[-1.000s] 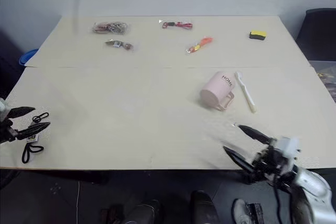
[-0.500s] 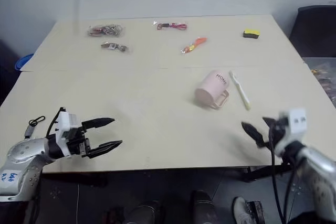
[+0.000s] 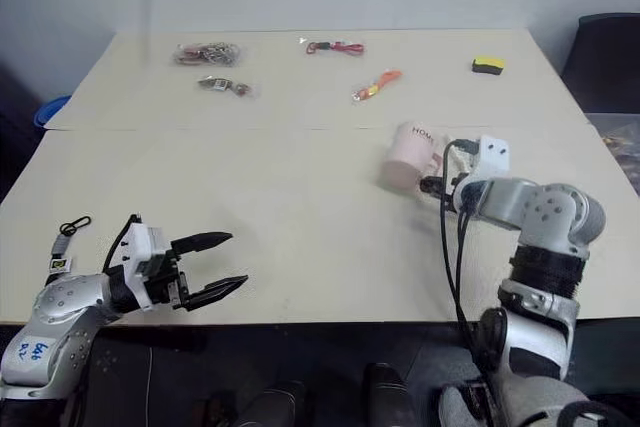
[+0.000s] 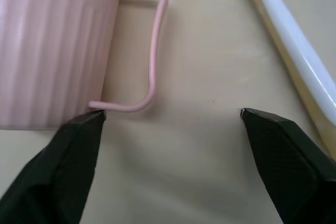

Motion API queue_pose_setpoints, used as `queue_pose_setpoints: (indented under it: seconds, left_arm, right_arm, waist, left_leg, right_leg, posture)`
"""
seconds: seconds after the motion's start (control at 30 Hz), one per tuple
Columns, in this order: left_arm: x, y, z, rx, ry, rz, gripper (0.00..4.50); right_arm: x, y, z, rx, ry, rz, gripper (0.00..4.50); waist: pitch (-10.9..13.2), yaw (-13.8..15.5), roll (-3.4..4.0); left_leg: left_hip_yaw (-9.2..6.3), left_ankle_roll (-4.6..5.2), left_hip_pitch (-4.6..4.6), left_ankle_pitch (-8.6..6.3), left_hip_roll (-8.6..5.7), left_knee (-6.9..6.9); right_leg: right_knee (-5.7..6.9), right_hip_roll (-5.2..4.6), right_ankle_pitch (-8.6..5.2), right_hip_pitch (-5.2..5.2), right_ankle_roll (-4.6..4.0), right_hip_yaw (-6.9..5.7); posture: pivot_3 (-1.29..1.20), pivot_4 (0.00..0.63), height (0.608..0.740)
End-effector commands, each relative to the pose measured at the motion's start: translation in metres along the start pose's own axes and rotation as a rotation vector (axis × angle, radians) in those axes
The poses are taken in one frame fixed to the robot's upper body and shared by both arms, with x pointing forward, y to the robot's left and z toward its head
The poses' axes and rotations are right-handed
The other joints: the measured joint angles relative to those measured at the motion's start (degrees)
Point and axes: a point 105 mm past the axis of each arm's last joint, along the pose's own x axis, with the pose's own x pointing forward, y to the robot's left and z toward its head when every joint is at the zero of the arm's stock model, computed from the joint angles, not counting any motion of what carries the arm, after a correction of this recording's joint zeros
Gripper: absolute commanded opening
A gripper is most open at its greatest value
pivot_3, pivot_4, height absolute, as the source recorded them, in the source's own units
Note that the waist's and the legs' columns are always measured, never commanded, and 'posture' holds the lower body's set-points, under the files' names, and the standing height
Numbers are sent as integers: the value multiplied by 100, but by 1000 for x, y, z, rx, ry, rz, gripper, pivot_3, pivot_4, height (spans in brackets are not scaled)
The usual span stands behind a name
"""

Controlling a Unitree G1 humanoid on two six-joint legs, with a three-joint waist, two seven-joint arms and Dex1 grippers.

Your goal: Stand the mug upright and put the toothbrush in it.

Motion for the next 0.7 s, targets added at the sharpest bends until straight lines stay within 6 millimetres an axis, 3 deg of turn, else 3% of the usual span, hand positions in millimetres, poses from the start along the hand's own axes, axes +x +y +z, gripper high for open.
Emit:
queue_pose_setpoints:
  seconds: [0.03,0.2,0.4,0.5,0.7]
  left_arm:
    - [0,-7,8,48,-17,11,4500]
    - [-4,-7,6,61,2,41,4500]
    - [-6,-6,5,62,7,68,4500]
    - [-1,-8,3,60,9,46,4500]
    - [6,-7,3,61,0,0,4500]
  right_arm:
    - [-1,15,-11,-15,93,112,3300]
    - [-23,26,-13,-97,94,266,3300]
    - [-41,0,21,-37,-15,197,3300]
    - [-35,-6,31,4,-33,168,3300]
    - [-1,11,30,13,-6,152,3300]
  waist:
    - [-1,-12,-1]
    - [-1,-72,0]
    - [1,-94,3]
    - [1,-108,3]
    - [1,-151,3]
  left_leg:
    - [1,0,-1,0,1,0]
    - [0,0,-3,0,6,-6]
    - [0,2,-6,-1,2,-5]
    - [0,2,-6,-1,2,-6]
    - [11,2,-4,-1,6,-8]
  right_leg:
    - [1,0,0,-1,0,1]
    - [27,3,0,-4,0,0]
    - [25,0,0,-4,0,1]
    - [24,0,0,-4,0,2]
    - [27,2,0,-9,0,6]
  posture:
    - [0,150,740]
    - [0,150,740]
    - [0,150,740]
    - [0,150,740]
    - [0,150,740]
